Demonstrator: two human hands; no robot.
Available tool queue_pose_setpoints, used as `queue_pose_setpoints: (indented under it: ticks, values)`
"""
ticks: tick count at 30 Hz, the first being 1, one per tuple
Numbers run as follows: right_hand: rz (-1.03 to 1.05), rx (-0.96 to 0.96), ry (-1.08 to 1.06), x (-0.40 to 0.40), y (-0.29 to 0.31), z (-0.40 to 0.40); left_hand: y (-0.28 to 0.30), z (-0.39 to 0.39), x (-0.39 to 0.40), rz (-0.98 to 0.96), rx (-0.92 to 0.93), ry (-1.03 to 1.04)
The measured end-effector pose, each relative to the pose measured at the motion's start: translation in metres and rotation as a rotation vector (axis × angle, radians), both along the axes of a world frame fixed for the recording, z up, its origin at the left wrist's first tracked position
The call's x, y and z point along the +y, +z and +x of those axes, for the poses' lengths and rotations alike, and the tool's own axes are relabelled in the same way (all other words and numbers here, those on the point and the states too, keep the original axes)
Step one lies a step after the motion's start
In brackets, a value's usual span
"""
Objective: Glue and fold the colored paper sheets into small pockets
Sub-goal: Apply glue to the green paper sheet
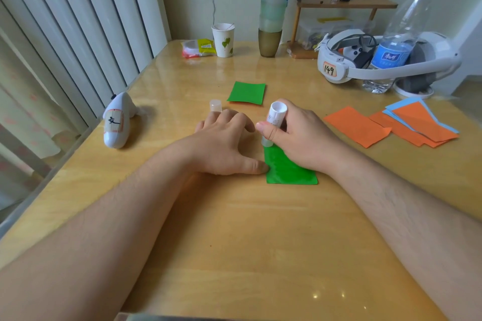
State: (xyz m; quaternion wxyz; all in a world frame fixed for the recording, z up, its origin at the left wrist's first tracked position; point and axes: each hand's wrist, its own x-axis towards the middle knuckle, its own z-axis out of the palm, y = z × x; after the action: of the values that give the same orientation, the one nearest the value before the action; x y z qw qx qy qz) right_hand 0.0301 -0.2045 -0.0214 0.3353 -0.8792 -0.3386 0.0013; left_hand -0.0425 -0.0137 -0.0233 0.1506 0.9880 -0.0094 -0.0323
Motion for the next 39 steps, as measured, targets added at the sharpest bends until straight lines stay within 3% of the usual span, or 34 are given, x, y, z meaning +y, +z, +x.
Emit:
queue_pose_setpoints:
  ticks: [14, 19, 28, 39]
  values:
    - [0.024, 0.147, 0.202, -0.02, -0.001, -0.021, 0.006, -0.004, 0.007, -0.164, 0.052, -0.021]
    - [0.199, 0.1, 0.001, -0.02, -0.001, -0.003, 0.007, -0.003, 0.007, -0.187, 0.063, -0.02]
    - [0.005, -0.021, -0.01, -0.008, 0.0, -0.007, 0.0, -0.003, 0.004, -0.066, 0.006, -0.035]
    - [-0.017, 0.132, 0.247, -0.023, 0.006, -0.027, 0.0, -0.001, 0.006, -0.129, 0.012, -0.016]
